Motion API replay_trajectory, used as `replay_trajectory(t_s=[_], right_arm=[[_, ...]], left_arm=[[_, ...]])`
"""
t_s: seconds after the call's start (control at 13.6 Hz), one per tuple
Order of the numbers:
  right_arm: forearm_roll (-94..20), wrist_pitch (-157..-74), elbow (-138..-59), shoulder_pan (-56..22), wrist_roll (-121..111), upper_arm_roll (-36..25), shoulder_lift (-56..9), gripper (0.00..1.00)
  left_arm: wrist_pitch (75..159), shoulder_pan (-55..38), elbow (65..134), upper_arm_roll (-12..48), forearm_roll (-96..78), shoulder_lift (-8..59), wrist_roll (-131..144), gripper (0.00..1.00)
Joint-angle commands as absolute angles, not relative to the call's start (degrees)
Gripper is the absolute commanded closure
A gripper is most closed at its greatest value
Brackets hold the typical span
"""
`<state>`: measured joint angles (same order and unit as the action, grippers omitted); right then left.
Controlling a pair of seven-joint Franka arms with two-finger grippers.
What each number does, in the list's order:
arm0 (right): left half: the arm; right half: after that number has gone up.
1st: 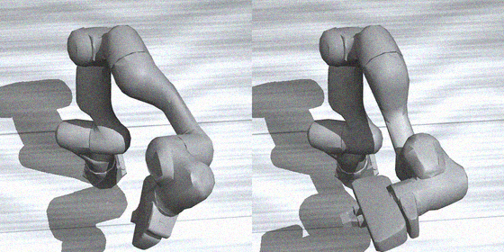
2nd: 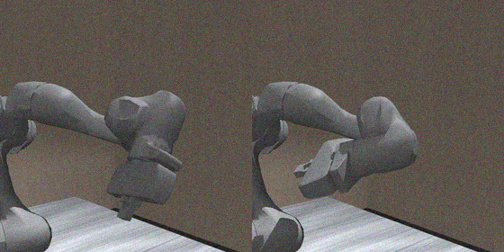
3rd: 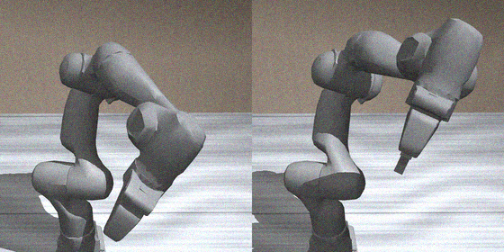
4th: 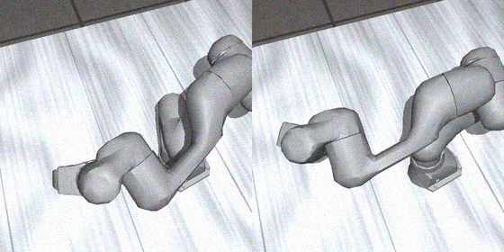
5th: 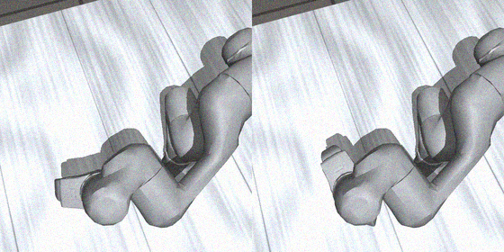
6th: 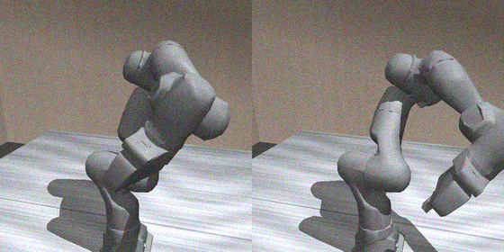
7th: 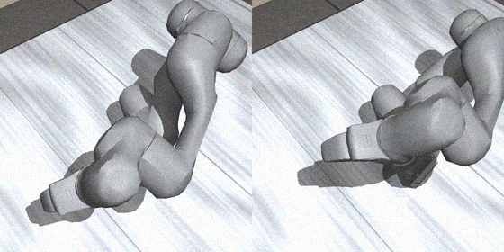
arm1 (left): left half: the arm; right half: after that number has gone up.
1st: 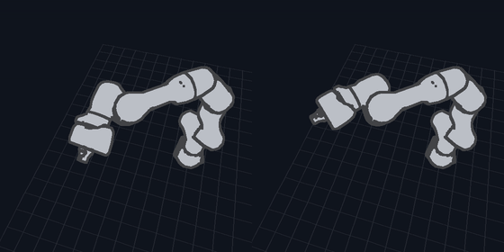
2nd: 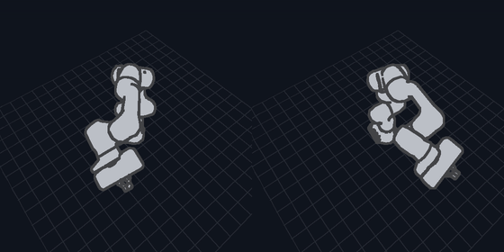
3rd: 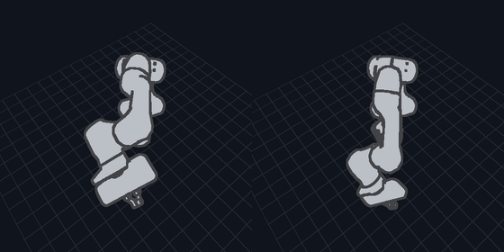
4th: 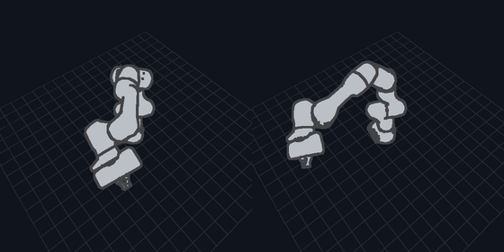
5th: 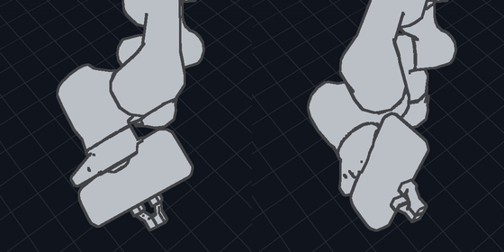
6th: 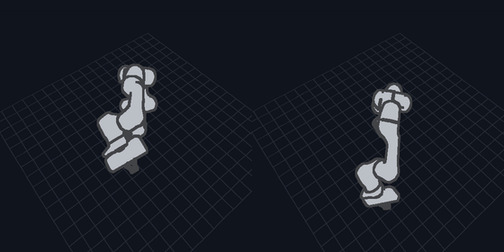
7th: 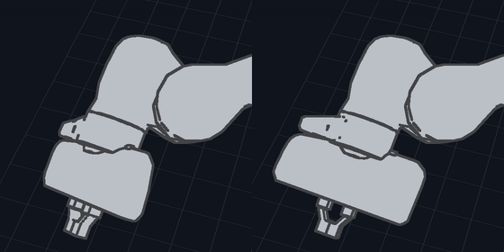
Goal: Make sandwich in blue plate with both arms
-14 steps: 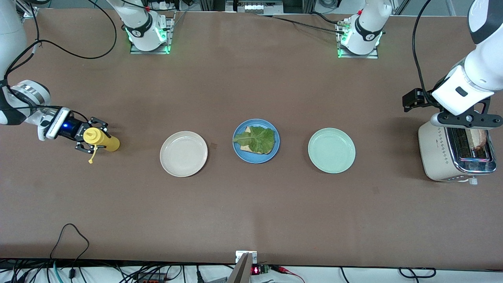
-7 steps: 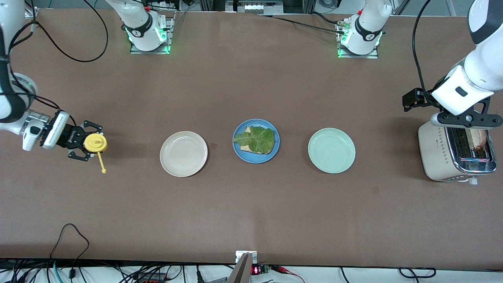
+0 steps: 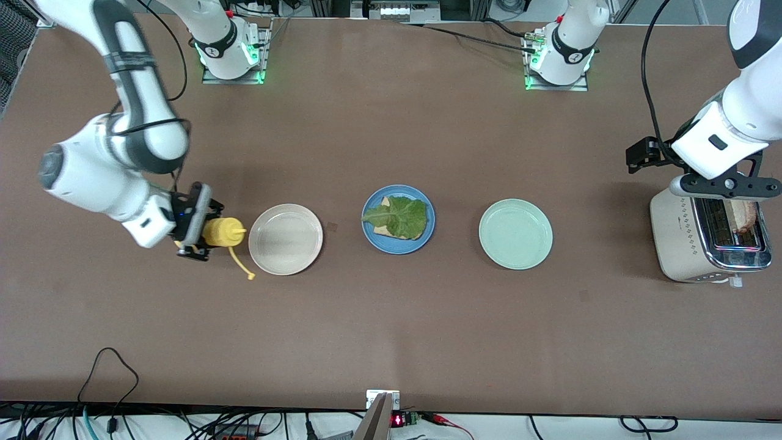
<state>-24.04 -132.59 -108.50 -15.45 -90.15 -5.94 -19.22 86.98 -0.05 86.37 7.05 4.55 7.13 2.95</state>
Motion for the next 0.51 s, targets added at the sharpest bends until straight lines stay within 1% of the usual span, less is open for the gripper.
replay_trajectory(t_s=[0.0,0.29,0.44], right_arm=[[-15.8,-132.3,-103.5,-22.2,-78.1,-6.9,-20.3,1.00],[-12.0,-132.2,-99.2,-30.7,-65.5,-7.8,-23.9,1.00],[-5.9,-131.7,-96.9,-35.9,-61.3,-9.0,-27.0,1.00]], left_arm=[[86.0,0.2,86.0,7.4,5.7,6.5,3.2,0.00],[86.0,0.1,86.0,7.4,5.7,6.5,3.2,0.00],[86.0,0.1,86.0,7.4,5.7,6.6,3.2,0.00]])
